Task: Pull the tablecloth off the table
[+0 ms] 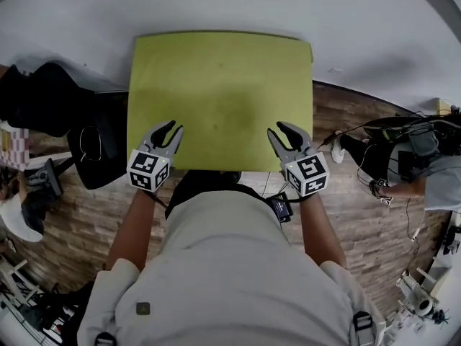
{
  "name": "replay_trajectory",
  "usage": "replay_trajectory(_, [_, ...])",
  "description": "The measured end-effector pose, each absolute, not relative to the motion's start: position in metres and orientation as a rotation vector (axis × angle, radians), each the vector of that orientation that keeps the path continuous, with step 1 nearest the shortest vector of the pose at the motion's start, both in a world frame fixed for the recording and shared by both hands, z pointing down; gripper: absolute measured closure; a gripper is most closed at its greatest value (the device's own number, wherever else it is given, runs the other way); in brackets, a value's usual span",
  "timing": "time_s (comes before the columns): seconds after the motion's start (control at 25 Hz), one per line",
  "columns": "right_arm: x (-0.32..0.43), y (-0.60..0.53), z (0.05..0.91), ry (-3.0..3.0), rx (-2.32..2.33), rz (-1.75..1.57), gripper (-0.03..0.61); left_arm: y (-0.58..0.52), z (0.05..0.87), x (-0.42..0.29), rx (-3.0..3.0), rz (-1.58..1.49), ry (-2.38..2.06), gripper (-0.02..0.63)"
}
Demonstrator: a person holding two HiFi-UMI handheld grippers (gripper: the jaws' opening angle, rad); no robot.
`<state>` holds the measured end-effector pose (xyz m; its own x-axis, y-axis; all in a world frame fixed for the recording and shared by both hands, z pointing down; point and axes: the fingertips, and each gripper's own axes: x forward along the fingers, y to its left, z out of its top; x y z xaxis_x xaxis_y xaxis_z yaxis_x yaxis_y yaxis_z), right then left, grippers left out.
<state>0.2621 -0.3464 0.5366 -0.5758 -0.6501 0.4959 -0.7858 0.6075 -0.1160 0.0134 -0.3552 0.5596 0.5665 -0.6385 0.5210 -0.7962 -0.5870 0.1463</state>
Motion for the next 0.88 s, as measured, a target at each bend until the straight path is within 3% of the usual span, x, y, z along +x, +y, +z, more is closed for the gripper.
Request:
replay_trajectory(0.48, [0.278,-0.356,0.699,-2.082,1.012,0.748,0.247,-0.366,0.703,-0.055,2.114,0.844,-1.092,0.350])
replay_trajectory(0.88, [0.308,-0.337,0.784,-1.803,0.992,0.827,0.178,-0.350,0.784,-0.103,1.899,1.091,-1.099,0.228])
